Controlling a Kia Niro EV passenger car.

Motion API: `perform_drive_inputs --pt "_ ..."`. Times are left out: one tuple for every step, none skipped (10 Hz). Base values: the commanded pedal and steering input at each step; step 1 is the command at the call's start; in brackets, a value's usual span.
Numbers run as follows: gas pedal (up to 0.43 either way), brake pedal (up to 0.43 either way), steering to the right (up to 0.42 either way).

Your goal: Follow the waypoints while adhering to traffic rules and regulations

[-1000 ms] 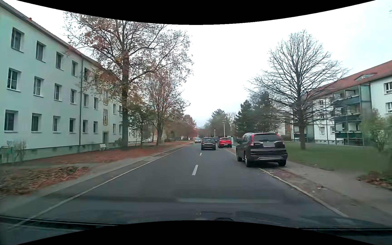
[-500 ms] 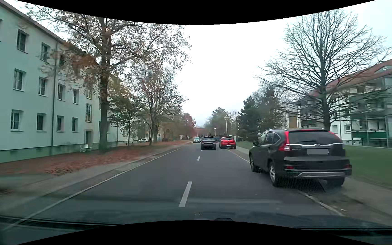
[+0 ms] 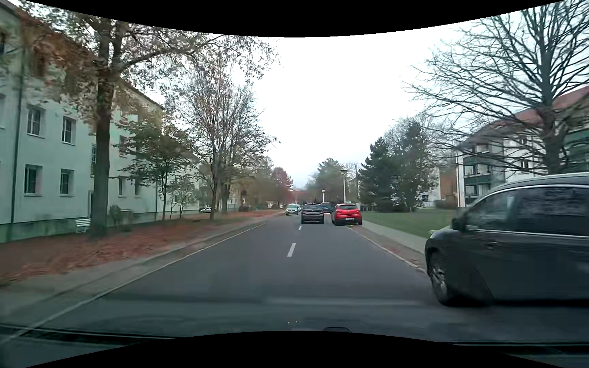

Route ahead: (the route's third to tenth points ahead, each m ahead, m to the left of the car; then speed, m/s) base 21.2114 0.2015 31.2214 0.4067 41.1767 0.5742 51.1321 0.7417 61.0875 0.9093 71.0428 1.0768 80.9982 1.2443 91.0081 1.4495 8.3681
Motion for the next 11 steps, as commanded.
perform_drive_inputs --pt "0.138 0.0 0.003" --pt "0.138 0.0 0.003" --pt "0.138 0.0 0.003" --pt "0.157 0.0 0.003" --pt "0.157 0.0 0.002" --pt "0.157 0.0 -0.001" --pt "0.157 0.0 -0.004" --pt "0.157 0.0 -0.006" --pt "0.157 0.0 -0.007" --pt "0.157 0.0 -0.007" --pt "0.157 0.0 -0.008"
